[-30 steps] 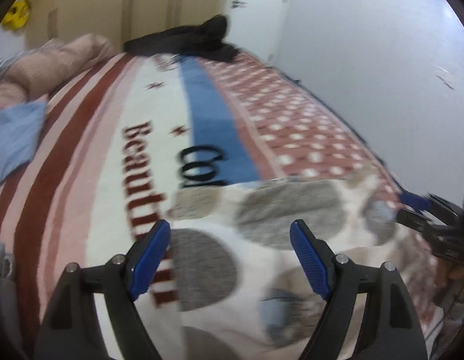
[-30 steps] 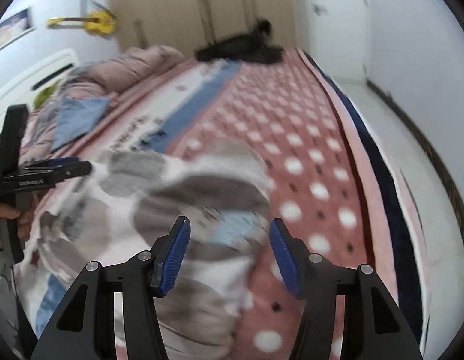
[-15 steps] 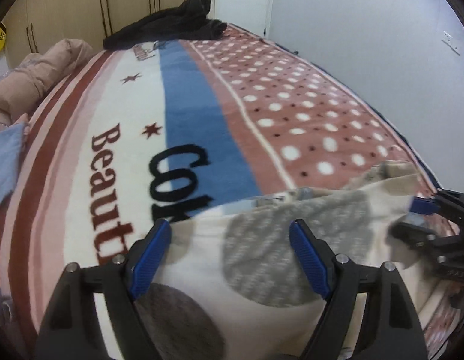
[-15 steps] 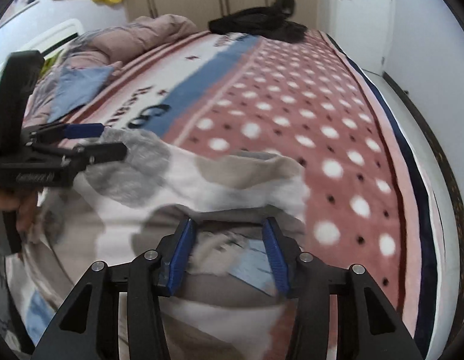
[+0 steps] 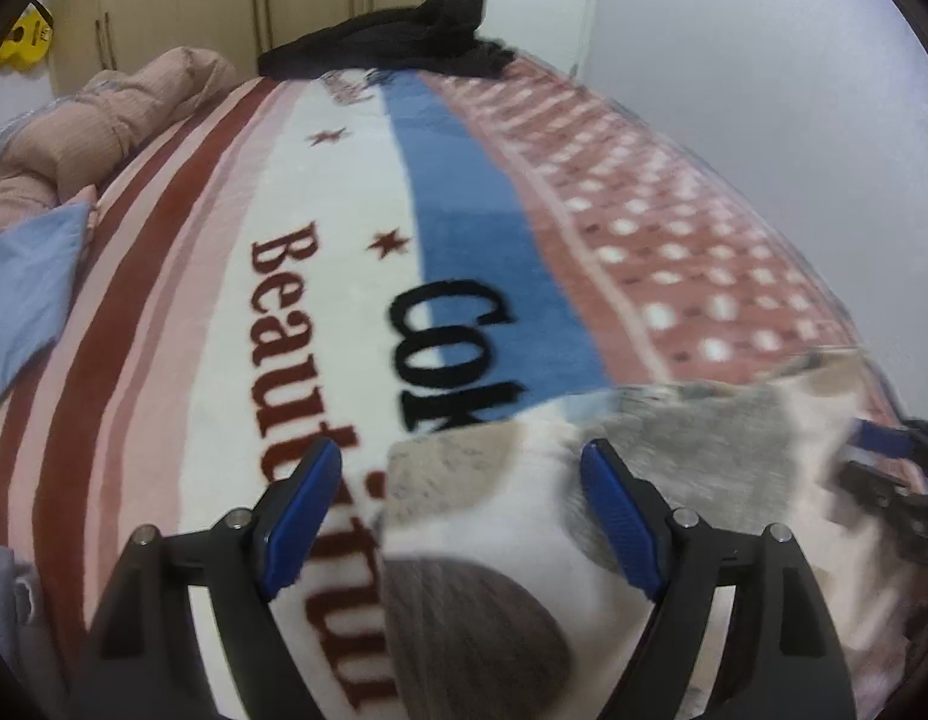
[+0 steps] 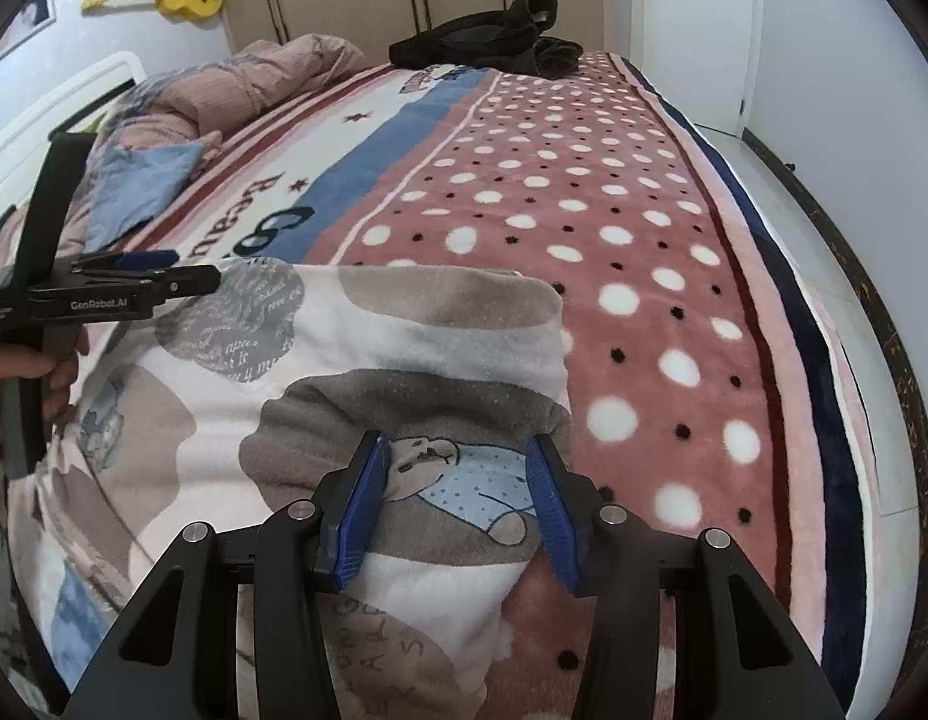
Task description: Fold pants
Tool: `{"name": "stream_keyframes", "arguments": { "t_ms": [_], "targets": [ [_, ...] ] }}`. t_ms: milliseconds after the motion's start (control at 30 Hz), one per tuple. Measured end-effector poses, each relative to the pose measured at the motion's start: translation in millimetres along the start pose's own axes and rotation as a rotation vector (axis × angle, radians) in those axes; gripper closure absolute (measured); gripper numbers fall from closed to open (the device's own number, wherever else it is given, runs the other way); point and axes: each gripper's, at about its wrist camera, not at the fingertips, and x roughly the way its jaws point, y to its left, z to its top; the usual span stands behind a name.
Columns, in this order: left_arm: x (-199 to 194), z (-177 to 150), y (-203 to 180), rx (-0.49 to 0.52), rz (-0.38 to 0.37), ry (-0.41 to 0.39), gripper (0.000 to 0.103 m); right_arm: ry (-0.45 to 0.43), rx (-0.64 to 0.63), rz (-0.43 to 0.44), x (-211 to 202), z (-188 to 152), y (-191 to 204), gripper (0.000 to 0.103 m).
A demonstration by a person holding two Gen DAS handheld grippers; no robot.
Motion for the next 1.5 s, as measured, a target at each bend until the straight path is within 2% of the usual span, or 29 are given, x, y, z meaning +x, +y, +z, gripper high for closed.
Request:
{"name": "stream_keyframes", "arguments": {
  "t_ms": [33, 100, 167, 300, 367, 433, 567, 667, 733, 933, 1000, 1067, 1100, 1200, 1233, 1300, 1400, 1467, 1500],
  "targets": [
    [-10.4, -2.7, -1.3, 0.001, -0.029, -0.015, 0.023, -0.01, 0.013, 0.017, -6.3, -1.3, -1.4, 0.059],
    [-26.9, -10.4, -3.1, 0.003, -0.072, -0.009, 0.021, -0.025, 0.029, 0.046, -16.7, -3.9, -3.4, 0.048],
    [-39.2, -22.5, -1.5, -0.01, -0.118, 0.002, 0.017, -0.026, 0.032, 0.071, -26.5, -9.0, -3.0, 0.041],
    [-44.3, -54.5, 10.3, -0.076, -0.196, 0.049, 0.017, 0.034, 0.021, 0.13, -32.2, -27.8, 2.6, 0.04],
    [-40.7, -69.3, 11.3, -0.089, -0.222, 0.075, 0.017, 0.071, 0.005, 0.134, -29.0, -42.8, 7.1, 0.04],
    [-35.5, -85.2, 11.3, -0.09, -0.211, 0.102, 0.017, 0.075, 0.009, 0.13, -27.8, -54.7, 7.3, 0.04],
    [-35.5, -102.2, 15.1, -0.124, -0.271, 0.1, 0.017, 0.058, 0.039, 0.147, -33.9, -71.8, 1.7, 0.04],
    [-40.9, -106.2, 14.6, -0.124, -0.306, 0.105, 0.017, 0.061, 0.012, 0.123, -37.1, -74.5, 5.9, 0.04],
    [-45.5, -109.0, 11.2, -0.09, -0.297, 0.113, 0.017, 0.065, 0.017, 0.119, -40.2, -72.8, 6.0, 0.04],
    [-54.8, -90.9, 19.9, -0.145, -0.362, 0.073, 0.017, 0.008, 0.107, 0.198, -52.0, -51.0, -6.7, 0.04],
    [-45.2, -85.8, 15.2, -0.142, -0.357, 0.093, 0.017, 0.006, 0.151, 0.218, -48.4, -44.0, -12.2, 0.035],
    [-37.0, -86.6, 11.9, -0.152, -0.359, 0.113, 0.017, 0.01, 0.158, 0.196, -41.5, -39.7, -14.2, 0.03],
    [-32.3, -90.0, 5.7, -0.133, -0.364, 0.133, 0.018, 0.021, 0.153, 0.186, -36.6, -39.3, -13.6, 0.03],
    [-37.6, -103.5, -9.1, -0.029, -0.338, 0.126, 0.017, 0.067, 0.109, 0.216, -25.0, -49.5, -3.8, 0.03],
    [-38.9, -105.2, -8.6, -0.028, -0.352, 0.128, 0.017, 0.073, 0.086, 0.213, -23.4, -53.4, 0.2, 0.03],
    [-37.9, -104.8, -3.6, -0.061, -0.385, 0.13, 0.017, 0.058, 0.048, 0.209, -22.8, -59.1, 5.8, 0.028],
    [-28.3, -98.3, 6.6, -0.159, -0.46, 0.131, 0.018, 0.053, 0.158, 0.299, -17.9, -54.1, -6.8, 0.027],
    [-20.5, -93.1, 5.8, -0.194, -0.485, 0.126, 0.018, 0.044, 0.204, 0.35, -12.9, -48.2, -12.9, 0.028],
    [-16.4, -91.0, 4.4, -0.209, -0.49, 0.126, 0.018, 0.043, 0.209, 0.36, -8.7, -45.4, -13.9, 0.031]
  ]
}}
